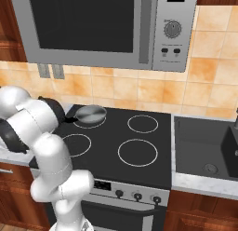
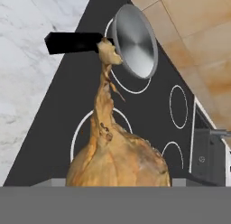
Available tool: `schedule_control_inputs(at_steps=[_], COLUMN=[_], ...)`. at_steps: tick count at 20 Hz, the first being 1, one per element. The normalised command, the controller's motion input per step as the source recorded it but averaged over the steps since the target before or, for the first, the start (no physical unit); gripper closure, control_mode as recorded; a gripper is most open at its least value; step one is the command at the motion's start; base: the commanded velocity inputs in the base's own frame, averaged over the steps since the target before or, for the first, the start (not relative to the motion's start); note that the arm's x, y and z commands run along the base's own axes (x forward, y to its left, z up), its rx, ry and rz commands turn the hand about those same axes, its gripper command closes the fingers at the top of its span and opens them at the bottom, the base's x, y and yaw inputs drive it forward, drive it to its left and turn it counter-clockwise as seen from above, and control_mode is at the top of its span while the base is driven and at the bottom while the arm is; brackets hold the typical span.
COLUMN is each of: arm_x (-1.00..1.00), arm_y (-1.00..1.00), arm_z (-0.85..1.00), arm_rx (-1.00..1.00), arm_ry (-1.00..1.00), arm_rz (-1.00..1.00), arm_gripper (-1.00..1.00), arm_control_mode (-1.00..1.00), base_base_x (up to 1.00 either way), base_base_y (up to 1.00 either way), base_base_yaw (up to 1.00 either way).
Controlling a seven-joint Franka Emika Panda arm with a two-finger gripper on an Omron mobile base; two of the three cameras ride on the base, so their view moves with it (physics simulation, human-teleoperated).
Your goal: Place the pan on the rear left burner on the stove. Then place the tomato and the onion in the pan and turn on the rear left burner.
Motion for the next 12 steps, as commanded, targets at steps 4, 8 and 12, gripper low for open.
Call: schedule_control_inputs(at_steps=[4,8,12], arm_x=[0.02,0.09,0.26], arm_y=[-0.63,-0.66,-0.61], arm_z=[0.27,0.10,0.01], arm_rx=[0.28,0.32,0.33], arm_ry=[0.05,0.07,0.11], arm_rz=[0.13,0.15,0.11], arm_gripper=[1.00,1.00,1.00], arm_control_mode=[-1.00,-1.00,-1.00], base_base_x=[0.00,0.00,0.00], base_base_y=[0.00,0.00,0.00], base_base_yaw=[0.00,0.00,0.00])
